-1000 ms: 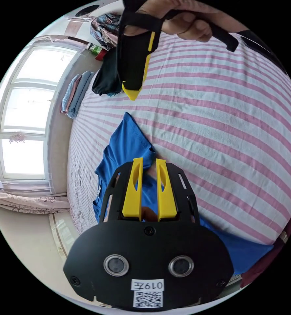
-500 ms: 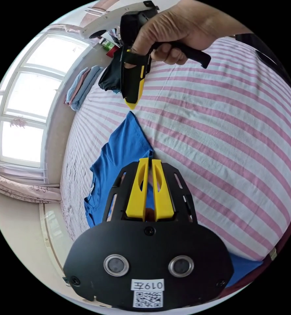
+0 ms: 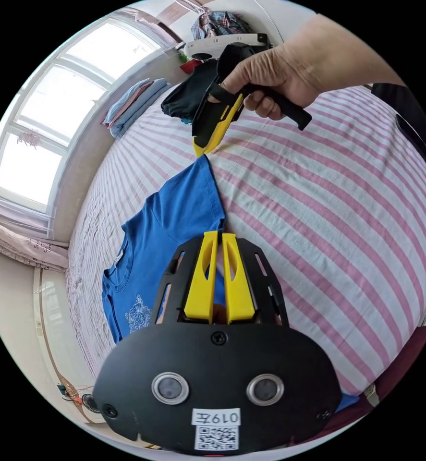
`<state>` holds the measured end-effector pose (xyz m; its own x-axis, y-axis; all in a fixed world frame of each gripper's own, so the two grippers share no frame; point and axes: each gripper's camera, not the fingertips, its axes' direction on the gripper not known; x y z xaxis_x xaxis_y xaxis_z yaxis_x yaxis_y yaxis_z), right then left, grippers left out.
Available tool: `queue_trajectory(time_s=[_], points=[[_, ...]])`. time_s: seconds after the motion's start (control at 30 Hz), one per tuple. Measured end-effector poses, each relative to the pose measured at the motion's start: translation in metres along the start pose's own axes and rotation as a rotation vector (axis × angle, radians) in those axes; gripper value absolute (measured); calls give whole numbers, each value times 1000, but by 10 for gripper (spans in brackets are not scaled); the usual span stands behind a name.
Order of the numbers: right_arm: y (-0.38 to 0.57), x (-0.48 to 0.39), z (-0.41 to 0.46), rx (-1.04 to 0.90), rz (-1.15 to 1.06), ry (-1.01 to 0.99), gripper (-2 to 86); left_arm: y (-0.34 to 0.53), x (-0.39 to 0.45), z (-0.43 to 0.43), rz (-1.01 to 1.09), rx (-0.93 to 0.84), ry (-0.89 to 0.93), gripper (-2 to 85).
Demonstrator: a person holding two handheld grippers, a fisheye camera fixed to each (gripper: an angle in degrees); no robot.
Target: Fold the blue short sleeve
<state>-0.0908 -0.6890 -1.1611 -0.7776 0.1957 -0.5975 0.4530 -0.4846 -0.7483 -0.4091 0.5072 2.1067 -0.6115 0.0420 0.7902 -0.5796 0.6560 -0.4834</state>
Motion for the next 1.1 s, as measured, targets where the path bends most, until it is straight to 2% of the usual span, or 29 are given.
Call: queue_trajectory(time_s=[0.2, 0.4, 0.6, 0.77, 0.87, 0.93, 1.1], points=[[-26, 10, 9, -31, 10, -30, 2, 52, -35, 32, -36, 7, 24, 2], [-58, 1, 0, 6, 7, -83, -8, 129, -94, 65, -147, 38, 97, 2], [-108, -31, 9, -13, 2, -155, -6, 257, -210, 112, -512, 126, 369, 2], [-159, -63, 35, -38, -25, -216, -5, 405, -301, 197, -919, 188, 685, 5], [-190, -81, 63, -84, -31, -219, -5, 486, -329, 251, -1122, 226, 809, 8], [-211, -92, 90, -130, -21, -222, -5, 528, -338, 281, -1192, 225, 846, 10], [-246, -111, 146, -211, -33, -239, -5, 603, -350, 340, -1237, 153, 803, 13]])
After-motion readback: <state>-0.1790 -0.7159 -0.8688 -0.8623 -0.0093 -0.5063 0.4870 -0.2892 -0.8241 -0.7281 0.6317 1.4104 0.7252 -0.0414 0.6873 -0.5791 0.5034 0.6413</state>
